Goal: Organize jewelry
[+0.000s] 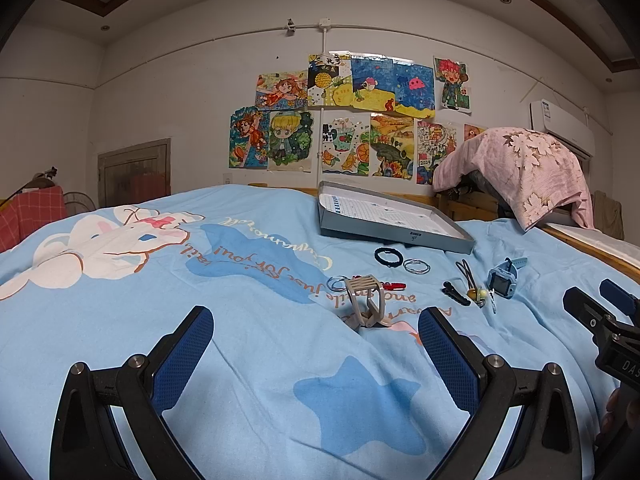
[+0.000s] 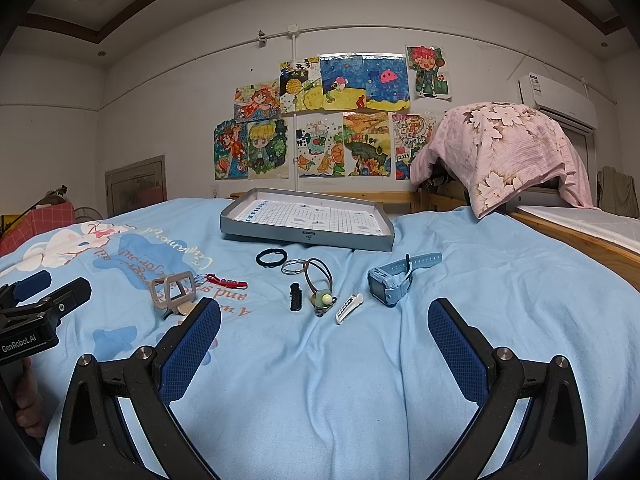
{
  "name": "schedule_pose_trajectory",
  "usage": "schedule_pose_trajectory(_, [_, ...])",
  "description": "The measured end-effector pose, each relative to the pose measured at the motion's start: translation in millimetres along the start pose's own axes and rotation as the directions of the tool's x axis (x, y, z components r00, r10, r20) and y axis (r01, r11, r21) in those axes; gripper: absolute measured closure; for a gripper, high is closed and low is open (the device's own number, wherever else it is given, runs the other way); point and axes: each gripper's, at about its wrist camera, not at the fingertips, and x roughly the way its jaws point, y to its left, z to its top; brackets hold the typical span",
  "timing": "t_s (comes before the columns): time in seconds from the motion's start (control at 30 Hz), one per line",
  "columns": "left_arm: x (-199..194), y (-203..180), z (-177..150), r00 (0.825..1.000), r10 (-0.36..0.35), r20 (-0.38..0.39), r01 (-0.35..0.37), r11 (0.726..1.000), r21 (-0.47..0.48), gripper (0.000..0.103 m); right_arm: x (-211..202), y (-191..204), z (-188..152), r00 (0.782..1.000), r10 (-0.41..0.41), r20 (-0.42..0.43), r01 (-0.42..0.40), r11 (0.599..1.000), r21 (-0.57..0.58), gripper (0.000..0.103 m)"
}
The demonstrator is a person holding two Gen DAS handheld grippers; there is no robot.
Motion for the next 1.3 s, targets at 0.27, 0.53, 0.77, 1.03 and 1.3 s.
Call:
schedule_pose_trajectory(0.27, [0,0,0,1.0,0.0,-0.001,0.0,1.0,0.0,0.0,0,0,0,1.0,0.0,-0.001,0.0,1.0,0.0,0.001])
schedule_pose_trajectory(0.53, [3,5,1,1.0,0.003,-0.004,-0.003,1.0,-0.005,0.0,3,-2,-3,1.0,-0.001,-0.005,0.001,1.0,0.009,0.001])
schedule_pose_trajectory(0.77, [2,11,0,1.0,0.003,-0.007,-0.003,1.0,-0.006,0.0,3,-2,-4,1.0,-0.002,-0.006,0.002,1.0,0.013,0.001])
schedule_pose_trajectory(1.03, [22,26,-2,0.991,-0.1,-0.086,0.096,0.994,-0.048,0.0,8,-15,7,0.998,0.011,-0.057,-0.006,0.996,0.085,0.001])
schedule_pose_trajectory(1.3, [54,19,13,0.969,-0.188,-0.159,0.178,0.981,-0.077,0.0,42,-32,35,0.984,0.127,-0.127,-0.121,0.991,0.058,0.002])
